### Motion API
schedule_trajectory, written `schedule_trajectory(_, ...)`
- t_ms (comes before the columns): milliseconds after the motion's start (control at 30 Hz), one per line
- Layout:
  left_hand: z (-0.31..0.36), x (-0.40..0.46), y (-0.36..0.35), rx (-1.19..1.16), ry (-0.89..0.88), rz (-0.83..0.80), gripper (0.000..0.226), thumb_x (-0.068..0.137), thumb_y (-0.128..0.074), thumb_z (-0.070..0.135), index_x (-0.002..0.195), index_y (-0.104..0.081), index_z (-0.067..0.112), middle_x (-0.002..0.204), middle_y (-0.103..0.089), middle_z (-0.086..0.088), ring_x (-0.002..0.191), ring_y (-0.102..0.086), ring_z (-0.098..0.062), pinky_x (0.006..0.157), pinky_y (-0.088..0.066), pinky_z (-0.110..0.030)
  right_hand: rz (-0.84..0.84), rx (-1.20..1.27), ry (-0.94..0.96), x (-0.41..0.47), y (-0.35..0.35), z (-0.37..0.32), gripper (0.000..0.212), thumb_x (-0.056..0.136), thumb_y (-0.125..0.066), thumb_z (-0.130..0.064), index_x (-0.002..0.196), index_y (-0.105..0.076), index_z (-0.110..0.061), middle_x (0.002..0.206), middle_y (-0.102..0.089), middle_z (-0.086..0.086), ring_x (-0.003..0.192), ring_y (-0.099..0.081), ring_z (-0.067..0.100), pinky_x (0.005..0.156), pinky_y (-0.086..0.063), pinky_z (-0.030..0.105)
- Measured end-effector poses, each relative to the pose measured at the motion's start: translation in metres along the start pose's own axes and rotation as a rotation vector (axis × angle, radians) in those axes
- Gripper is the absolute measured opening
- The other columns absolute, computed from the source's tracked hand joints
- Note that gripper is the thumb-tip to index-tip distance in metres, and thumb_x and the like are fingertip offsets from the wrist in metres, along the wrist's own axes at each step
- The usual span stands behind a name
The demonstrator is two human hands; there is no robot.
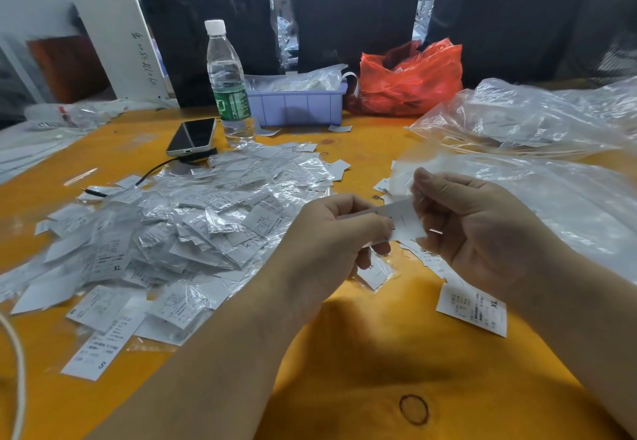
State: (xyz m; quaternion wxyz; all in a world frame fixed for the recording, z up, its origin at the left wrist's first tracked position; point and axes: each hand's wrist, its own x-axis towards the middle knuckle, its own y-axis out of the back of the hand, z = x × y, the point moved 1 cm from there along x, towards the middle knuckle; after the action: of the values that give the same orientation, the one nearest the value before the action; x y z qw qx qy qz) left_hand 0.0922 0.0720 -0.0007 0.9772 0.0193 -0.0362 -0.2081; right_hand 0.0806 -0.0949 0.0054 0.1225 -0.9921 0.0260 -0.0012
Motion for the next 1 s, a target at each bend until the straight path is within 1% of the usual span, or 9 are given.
schedule_trajectory(167, 0.0001, -0.0011, -0.0012, 0.0, -0.002, -0.008, 0.007, 0.069, -0.066, 0.018, 0.073, -0.066, 0.013, 0.057, -0.061, 0.0, 0.044, -0.045, -0.009, 0.042, -0.034, -0.016, 0.001, 0.0, -0.012, -0.0008, 0.0006, 0.0, 0.022, 0.067, -0.071, -0.035, 0.062, -0.068, -0.014, 0.061, -0.059, 0.001, 0.054, -0.048, 0.014, 0.043, -0.044, 0.022)
schedule_trajectory(333, 0.0009, -0.0008, -0.0003, 0.0, 0.016, 0.03, 0.012, 0.07, -0.067, 0.017, 0.078, -0.065, 0.009, 0.055, -0.061, 0.001, 0.043, -0.044, -0.009, 0.042, -0.034, -0.015, -0.019, -0.015, -0.011, -0.0012, 0.001, 0.0, 0.021, 0.069, -0.071, -0.032, 0.066, -0.066, -0.011, 0.063, -0.059, 0.002, 0.052, -0.047, 0.011, 0.043, -0.043, 0.022)
schedule_trajectory(400, 0.0012, -0.0006, 0.0008, 0.006, 0.024, 0.059, 0.004, 0.079, -0.069, 0.01, 0.079, -0.065, 0.009, 0.055, -0.061, 0.002, 0.044, -0.044, -0.009, 0.042, -0.034, -0.016, -0.035, -0.018, -0.007, -0.0011, 0.0008, 0.0002, 0.018, 0.069, -0.071, -0.03, 0.066, -0.067, -0.012, 0.065, -0.059, 0.002, 0.053, -0.047, 0.011, 0.044, -0.043, 0.022)
schedule_trajectory(467, 0.001, -0.0007, 0.0019, 0.004, 0.034, 0.087, 0.005, 0.084, -0.064, 0.006, 0.08, -0.065, 0.008, 0.055, -0.06, 0.002, 0.043, -0.043, -0.008, 0.042, -0.034, -0.016, -0.05, -0.017, -0.004, -0.0009, 0.0002, 0.0004, 0.015, 0.069, -0.071, -0.027, 0.064, -0.068, -0.014, 0.065, -0.06, 0.003, 0.053, -0.048, 0.011, 0.044, -0.043, 0.022)
schedule_trajectory(633, 0.0018, -0.0005, 0.0022, -0.009, 0.018, 0.123, 0.005, 0.085, -0.063, 0.005, 0.081, -0.064, 0.007, 0.054, -0.059, 0.002, 0.043, -0.043, -0.008, 0.041, -0.034, -0.016, -0.089, -0.024, -0.029, -0.0015, -0.0007, 0.0007, 0.001, 0.064, -0.072, -0.015, 0.063, -0.072, -0.015, 0.06, -0.061, 0.003, 0.048, -0.051, 0.01, 0.042, -0.044, 0.022)
schedule_trajectory(700, 0.0019, -0.0004, 0.0026, -0.007, 0.013, 0.124, 0.005, 0.085, -0.063, 0.006, 0.081, -0.064, 0.008, 0.055, -0.06, 0.002, 0.044, -0.044, -0.008, 0.041, -0.034, -0.017, -0.112, -0.044, -0.047, -0.0022, -0.001, 0.0016, 0.004, 0.062, -0.072, -0.013, 0.065, -0.072, -0.015, 0.06, -0.061, 0.003, 0.048, -0.052, 0.011, 0.043, -0.044, 0.022)
schedule_trajectory(833, 0.0009, 0.0001, 0.0026, -0.004, 0.006, 0.132, 0.008, 0.086, -0.063, 0.006, 0.078, -0.063, 0.01, 0.057, -0.061, 0.002, 0.044, -0.046, -0.009, 0.042, -0.035, -0.019, -0.114, -0.077, -0.061, -0.0017, -0.0004, 0.0026, 0.015, 0.062, -0.073, -0.013, 0.076, -0.069, -0.01, 0.063, -0.061, 0.005, 0.05, -0.052, 0.012, 0.044, -0.044, 0.023)
schedule_trajectory(1000, -0.0006, 0.0017, 0.0046, -0.026, 0.002, 0.195, 0.009, 0.087, -0.063, 0.008, 0.079, -0.064, 0.012, 0.057, -0.063, 0.003, 0.045, -0.047, -0.009, 0.042, -0.037, -0.021, -0.13, -0.142, -0.028, -0.0024, -0.0011, 0.0008, 0.011, 0.06, -0.074, -0.017, 0.071, -0.073, -0.013, 0.064, -0.062, 0.005, 0.053, -0.053, 0.012, 0.046, -0.045, 0.022)
